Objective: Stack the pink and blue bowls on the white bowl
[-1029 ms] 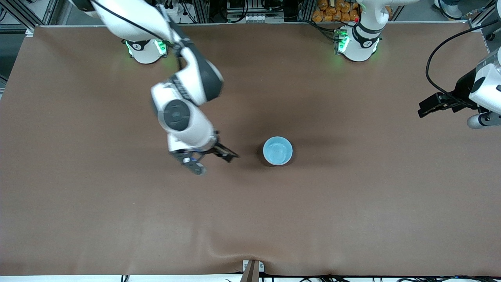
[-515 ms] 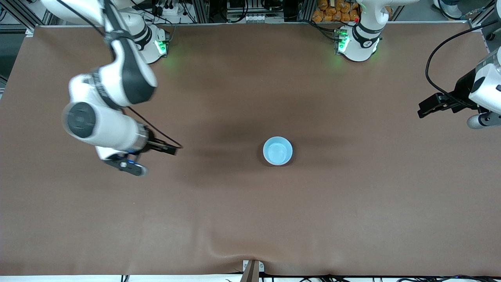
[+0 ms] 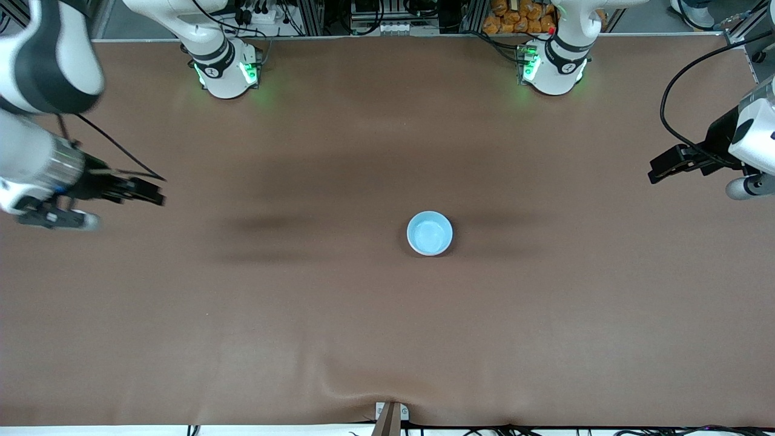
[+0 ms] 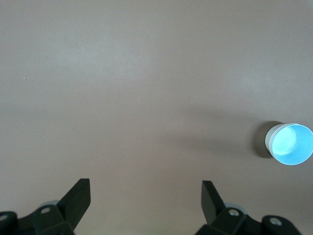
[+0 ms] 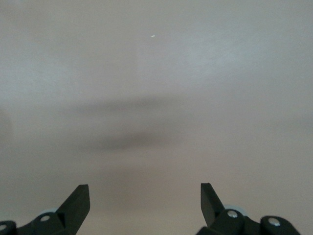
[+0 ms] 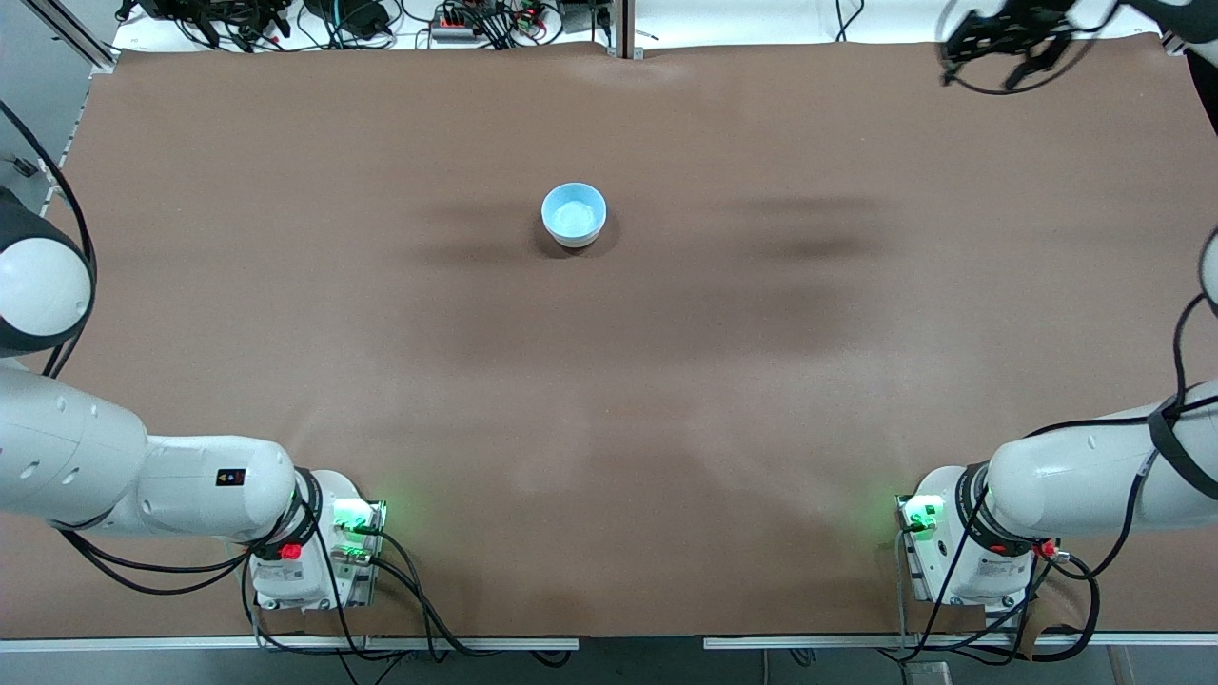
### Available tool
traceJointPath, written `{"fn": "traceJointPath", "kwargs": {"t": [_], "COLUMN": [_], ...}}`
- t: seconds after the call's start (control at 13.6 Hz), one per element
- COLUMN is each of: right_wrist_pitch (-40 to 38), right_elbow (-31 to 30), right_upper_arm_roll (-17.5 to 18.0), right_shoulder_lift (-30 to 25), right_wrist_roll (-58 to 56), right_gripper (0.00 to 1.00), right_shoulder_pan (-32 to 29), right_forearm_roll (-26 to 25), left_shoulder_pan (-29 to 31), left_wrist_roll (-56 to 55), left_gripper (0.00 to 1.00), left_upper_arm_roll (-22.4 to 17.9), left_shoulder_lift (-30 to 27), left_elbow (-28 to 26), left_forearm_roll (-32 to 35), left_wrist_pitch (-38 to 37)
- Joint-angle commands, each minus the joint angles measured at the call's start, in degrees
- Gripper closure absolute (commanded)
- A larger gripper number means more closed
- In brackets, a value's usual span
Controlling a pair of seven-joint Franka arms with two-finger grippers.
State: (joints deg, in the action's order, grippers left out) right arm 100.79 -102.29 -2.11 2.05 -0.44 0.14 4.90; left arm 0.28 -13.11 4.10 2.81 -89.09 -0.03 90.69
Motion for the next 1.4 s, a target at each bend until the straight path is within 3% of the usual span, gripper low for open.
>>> {"fn": "traceJointPath", "kwargs": {"t": [0.0, 0.37, 0.59, 1.32], "right_wrist_pitch": [-2.7, -18.2, -20.3, -19.9], "right_elbow": [-1.6, 10.6, 11.9, 12.3], "right_upper_arm_roll": [0.4, 0.0, 0.3, 0.9], "right_shoulder_lift": [-5.1, -4.8, -4.9, -4.8], "right_wrist_roll": [-6.7, -5.1, 0.5, 2.1], "right_gripper": [0.00, 0.00, 0.00, 0.00], "right_shoulder_pan": [-3.0, -3.0, -2.6, -2.5], "right_forearm_roll": [-2.5, -1.9, -1.7, -1.7], "left_shoulder_pan": [0.2, 0.2, 0.2, 0.2], "left_wrist_roll": [0.9, 0.9, 0.8, 0.7], "left_gripper": [0.00, 0.00, 0.00, 0.00], "left_upper_arm_roll": [0.0, 0.0, -0.1, 0.1], "left_shoulder_lift": [-0.3, -0.4, -1.1, -6.8], "left_elbow": [0.0, -0.1, -0.1, -0.4], "left_forearm_roll": [-0.6, -0.6, -0.3, 0.0], "left_wrist_pitch": [0.2, -0.1, -1.1, -6.5]}}
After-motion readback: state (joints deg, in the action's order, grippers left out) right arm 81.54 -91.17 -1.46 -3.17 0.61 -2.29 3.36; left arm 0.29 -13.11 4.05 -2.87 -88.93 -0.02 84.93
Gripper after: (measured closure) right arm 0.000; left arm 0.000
